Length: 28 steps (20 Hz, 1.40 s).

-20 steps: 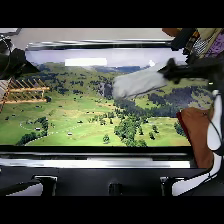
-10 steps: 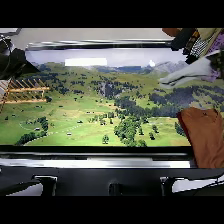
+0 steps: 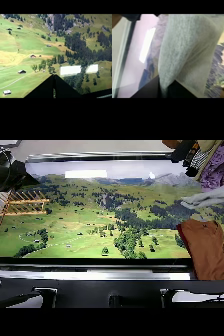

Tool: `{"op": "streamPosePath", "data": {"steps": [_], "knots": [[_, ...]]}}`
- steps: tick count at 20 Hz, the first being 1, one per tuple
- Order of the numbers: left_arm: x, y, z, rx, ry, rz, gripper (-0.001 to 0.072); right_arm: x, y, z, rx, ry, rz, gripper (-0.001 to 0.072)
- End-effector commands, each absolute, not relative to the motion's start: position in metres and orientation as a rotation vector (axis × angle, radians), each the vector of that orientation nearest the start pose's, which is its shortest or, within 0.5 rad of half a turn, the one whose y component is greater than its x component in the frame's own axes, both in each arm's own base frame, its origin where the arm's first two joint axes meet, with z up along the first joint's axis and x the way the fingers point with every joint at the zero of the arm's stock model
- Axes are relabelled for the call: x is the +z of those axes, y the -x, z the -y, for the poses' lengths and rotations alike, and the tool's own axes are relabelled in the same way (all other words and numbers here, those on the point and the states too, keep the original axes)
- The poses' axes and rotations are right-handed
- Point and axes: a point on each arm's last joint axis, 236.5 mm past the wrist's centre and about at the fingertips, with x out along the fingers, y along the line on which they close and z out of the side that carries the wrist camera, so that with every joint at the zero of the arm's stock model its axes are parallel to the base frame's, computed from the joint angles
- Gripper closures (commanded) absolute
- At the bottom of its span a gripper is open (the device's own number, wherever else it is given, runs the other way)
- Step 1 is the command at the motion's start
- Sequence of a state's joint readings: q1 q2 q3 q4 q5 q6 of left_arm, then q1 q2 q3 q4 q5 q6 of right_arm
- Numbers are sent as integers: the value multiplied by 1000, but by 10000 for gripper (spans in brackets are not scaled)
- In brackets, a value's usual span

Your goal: Fold the clothes and pants, and hang the long-sleeved shirts on hangers.

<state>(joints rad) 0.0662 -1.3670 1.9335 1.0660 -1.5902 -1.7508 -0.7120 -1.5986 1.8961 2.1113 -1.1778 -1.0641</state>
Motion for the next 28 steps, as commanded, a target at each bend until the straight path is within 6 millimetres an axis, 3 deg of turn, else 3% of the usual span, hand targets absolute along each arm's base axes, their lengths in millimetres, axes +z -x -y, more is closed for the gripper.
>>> {"op": "streamPosePath", "data": {"steps": [1, 13, 19, 23, 26, 28], "knots": [[244, -408, 87, -315, 445, -1028, 688, 160, -444, 258, -560, -1199, -708, 673], [244, -408, 87, -313, 447, -1029, 688, 170, -387, 234, -651, -1143, -861, 673], [244, -408, 87, -313, 447, -1029, 688, 177, -349, 231, -727, -1058, -935, 673], [244, -408, 87, -313, 447, -1029, 688, 167, -308, 232, -812, -961, -1083, 673], [244, -408, 87, -314, 447, -1029, 688, 158, -289, 242, -860, -869, -1156, 673], [244, -408, 87, -314, 446, -1029, 688, 140, -275, 245, -886, -826, -1238, 673]]}}
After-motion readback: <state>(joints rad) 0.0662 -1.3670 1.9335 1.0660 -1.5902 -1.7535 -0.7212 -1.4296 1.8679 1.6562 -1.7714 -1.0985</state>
